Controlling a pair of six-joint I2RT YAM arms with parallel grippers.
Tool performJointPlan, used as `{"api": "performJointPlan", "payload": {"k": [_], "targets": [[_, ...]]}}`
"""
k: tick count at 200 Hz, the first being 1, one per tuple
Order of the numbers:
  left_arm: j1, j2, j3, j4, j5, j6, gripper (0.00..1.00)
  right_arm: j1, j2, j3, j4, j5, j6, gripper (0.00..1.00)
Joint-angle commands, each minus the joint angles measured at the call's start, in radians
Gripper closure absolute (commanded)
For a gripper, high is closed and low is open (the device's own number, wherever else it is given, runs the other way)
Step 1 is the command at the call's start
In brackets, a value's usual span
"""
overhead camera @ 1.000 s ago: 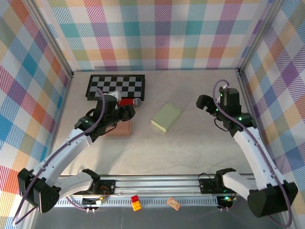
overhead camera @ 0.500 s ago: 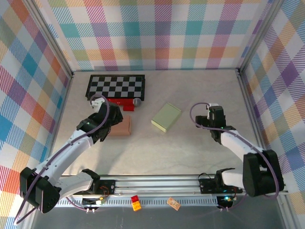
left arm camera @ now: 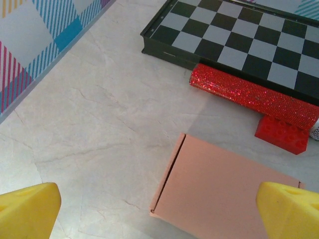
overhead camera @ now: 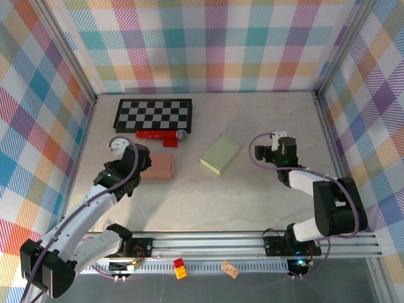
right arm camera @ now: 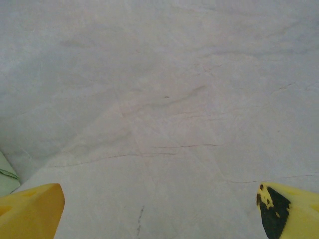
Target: Fold the paper box
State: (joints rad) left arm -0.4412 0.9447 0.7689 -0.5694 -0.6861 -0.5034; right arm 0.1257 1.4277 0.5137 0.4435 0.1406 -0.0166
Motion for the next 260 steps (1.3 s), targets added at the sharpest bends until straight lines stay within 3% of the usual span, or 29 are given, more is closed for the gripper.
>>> {"api": "performJointPlan", "payload": {"k": [1,32,52,80,117,156,172,197,260], "targets": [[0.036,0.001,-0.019,0.039,0.022,0.102,0.00,-0.038,-0.058,-0.045,0.061,-0.042,-0.038,0.01],[0.079,0.023,-0.043,0.081,0.065,0.225,0.00,-0.082,-0.142,-0.102,0.051,-0.081,0.023,0.01],[0.123,-0.017,-0.138,0.256,0.103,0.291,0.00,-0.082,-0.150,-0.105,0.042,-0.092,0.037,0.01],[0.241,-0.030,-0.297,0.604,0.271,0.371,0.00,-0.097,-0.144,-0.121,0.097,-0.101,0.065,0.01],[0.324,0.137,-0.334,0.854,0.398,0.485,0.00,-0.126,-0.044,-0.090,0.228,-0.139,0.053,0.01],[0.392,0.287,-0.380,1.123,0.459,0.494,0.00,-0.126,0.114,-0.114,0.423,-0.144,0.040,0.01],[0.409,0.344,-0.393,1.212,0.487,0.500,0.00,-0.126,0.106,-0.111,0.405,-0.136,0.041,0.01],[0.430,0.410,-0.408,1.298,0.533,0.481,0.00,-0.124,0.101,-0.120,0.410,-0.101,0.053,0.01],[0.427,0.450,-0.401,1.340,0.608,0.465,0.00,-0.117,0.104,-0.116,0.408,-0.084,0.050,0.01]]}}
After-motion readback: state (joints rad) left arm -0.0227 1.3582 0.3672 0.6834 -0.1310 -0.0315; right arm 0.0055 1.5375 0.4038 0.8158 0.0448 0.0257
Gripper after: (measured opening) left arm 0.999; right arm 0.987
